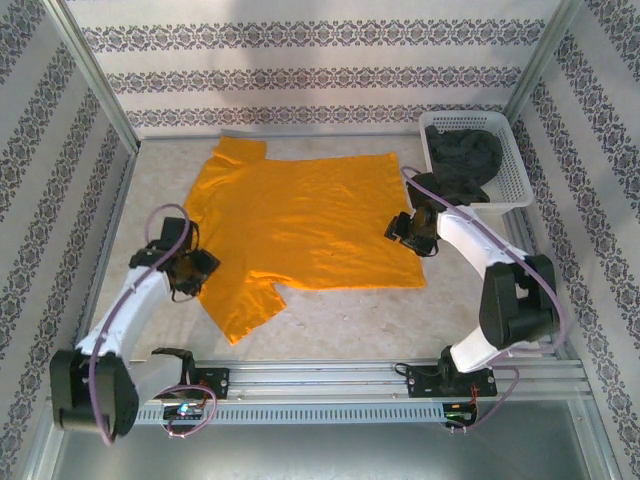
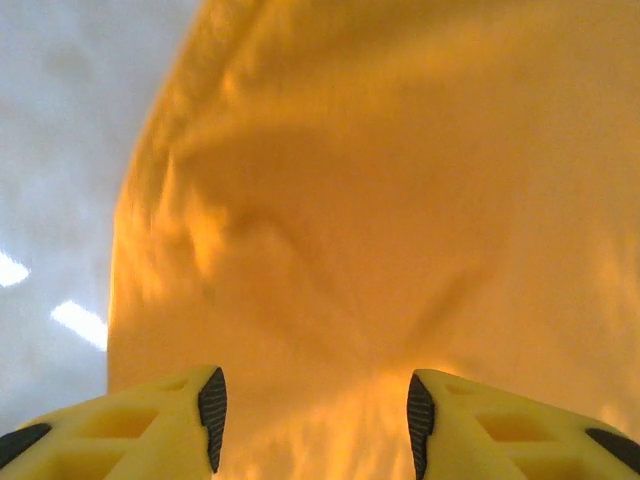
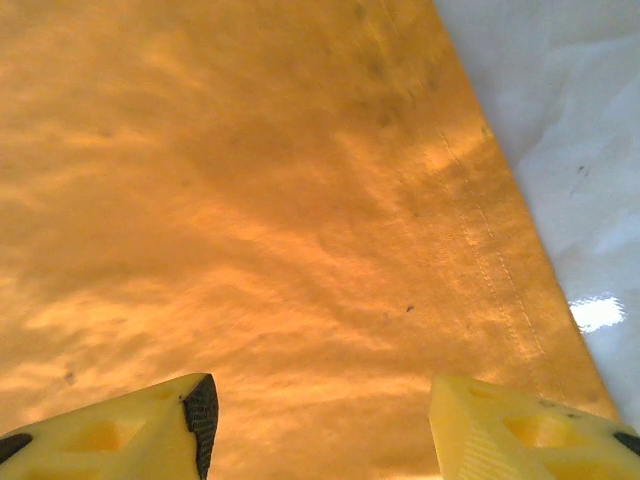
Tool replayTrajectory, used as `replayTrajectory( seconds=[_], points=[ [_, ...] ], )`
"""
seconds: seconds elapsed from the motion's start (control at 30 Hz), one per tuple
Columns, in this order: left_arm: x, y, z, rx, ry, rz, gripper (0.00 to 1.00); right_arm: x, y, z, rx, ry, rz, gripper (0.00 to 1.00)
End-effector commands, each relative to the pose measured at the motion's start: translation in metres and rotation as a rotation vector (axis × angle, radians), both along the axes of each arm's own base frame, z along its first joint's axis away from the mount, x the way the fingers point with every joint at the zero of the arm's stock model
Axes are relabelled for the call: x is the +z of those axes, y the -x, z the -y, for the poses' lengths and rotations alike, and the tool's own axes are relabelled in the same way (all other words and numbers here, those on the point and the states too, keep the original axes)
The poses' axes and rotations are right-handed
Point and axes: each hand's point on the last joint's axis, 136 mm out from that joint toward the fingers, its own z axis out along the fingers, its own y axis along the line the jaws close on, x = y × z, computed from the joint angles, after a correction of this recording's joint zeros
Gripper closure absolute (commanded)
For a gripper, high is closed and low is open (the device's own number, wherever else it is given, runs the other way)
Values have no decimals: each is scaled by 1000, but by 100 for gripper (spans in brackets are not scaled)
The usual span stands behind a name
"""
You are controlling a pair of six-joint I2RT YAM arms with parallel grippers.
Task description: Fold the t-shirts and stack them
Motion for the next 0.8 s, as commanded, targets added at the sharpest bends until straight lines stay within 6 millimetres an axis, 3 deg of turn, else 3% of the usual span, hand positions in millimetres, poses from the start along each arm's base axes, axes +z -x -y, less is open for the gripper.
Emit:
replayTrajectory(
  seconds=[0.0,0.13,0.23,0.53,0.63,0.67,0.7,0.73,0.77],
  points=[
    [-32,82,17,21,24,-271,46,14,12,-2,59,-8,39,40],
    [-43,114,34,-13,50,-318,45,9,34,-5,64,-33,18,39],
    [-51,123,43,-47,54,-350,43,1,47,-6,66,-42,0,39],
    [-73,102,66,-79,60,-324,50,-12,61,-5,50,-37,-32,40],
    [-79,92,63,-65,24,-293,64,-16,65,3,7,-13,-46,41],
    [-80,88,64,-58,27,-278,74,-18,67,8,-19,-2,-57,41],
    [-80,87,64,-51,33,-268,91,-22,71,15,-57,10,-75,41],
    [-79,87,65,-44,37,-260,100,-27,75,23,-108,10,-95,41],
    [-77,89,65,-43,38,-257,100,-31,78,28,-151,2,-104,41]
  ],
)
